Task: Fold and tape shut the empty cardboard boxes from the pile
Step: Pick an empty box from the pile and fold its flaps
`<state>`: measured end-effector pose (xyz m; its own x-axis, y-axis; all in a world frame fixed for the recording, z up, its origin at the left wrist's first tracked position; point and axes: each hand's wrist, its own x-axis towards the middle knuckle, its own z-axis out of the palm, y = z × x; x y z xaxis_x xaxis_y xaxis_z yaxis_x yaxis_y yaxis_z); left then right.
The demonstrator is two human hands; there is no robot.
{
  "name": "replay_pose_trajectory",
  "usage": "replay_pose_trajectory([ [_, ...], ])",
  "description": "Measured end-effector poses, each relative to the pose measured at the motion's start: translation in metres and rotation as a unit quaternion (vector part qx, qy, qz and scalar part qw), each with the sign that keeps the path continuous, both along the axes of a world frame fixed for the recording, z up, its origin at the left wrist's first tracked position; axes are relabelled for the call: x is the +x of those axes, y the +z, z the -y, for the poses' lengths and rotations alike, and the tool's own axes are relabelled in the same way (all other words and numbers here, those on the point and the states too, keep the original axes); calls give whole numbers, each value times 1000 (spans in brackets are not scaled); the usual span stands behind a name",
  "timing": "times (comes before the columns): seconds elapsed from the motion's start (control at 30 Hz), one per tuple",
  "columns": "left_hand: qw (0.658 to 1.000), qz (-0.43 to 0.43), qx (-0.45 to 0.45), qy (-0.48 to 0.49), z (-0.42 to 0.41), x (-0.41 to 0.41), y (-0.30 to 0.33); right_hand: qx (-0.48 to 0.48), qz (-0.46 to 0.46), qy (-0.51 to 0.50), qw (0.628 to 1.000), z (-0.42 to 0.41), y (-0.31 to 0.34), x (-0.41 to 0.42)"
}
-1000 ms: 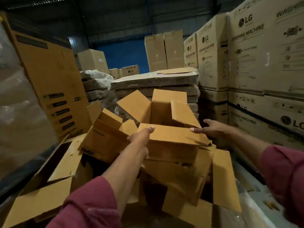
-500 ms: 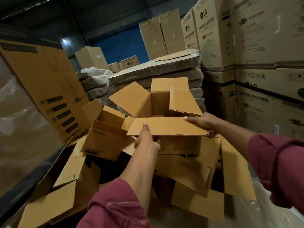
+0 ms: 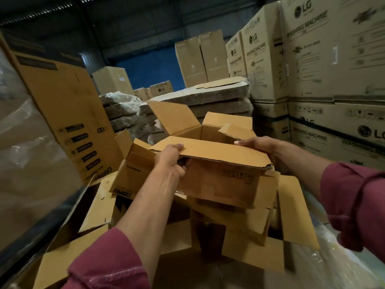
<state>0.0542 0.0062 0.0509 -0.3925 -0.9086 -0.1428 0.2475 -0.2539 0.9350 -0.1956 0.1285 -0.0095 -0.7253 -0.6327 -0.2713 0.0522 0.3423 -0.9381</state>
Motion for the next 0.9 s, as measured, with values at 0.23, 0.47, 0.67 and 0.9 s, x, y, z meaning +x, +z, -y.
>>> replay_pose_trajectory([
  [0.23,996,-30,-68,-49,-18,129,24,-85,-120,-149,978,-41,32,151],
  [0.47,992,-23,-100,-76,-28,329,32,-114,-164,-245,949,-88,36,372],
  [0.67,996,-31,-30,-72,-19,501,-10,-74,-208,-296,929,-100,25,558],
  [0.9,999,-19,49,14,-13,633,-108,-26,-168,-311,935,-102,-66,705],
])
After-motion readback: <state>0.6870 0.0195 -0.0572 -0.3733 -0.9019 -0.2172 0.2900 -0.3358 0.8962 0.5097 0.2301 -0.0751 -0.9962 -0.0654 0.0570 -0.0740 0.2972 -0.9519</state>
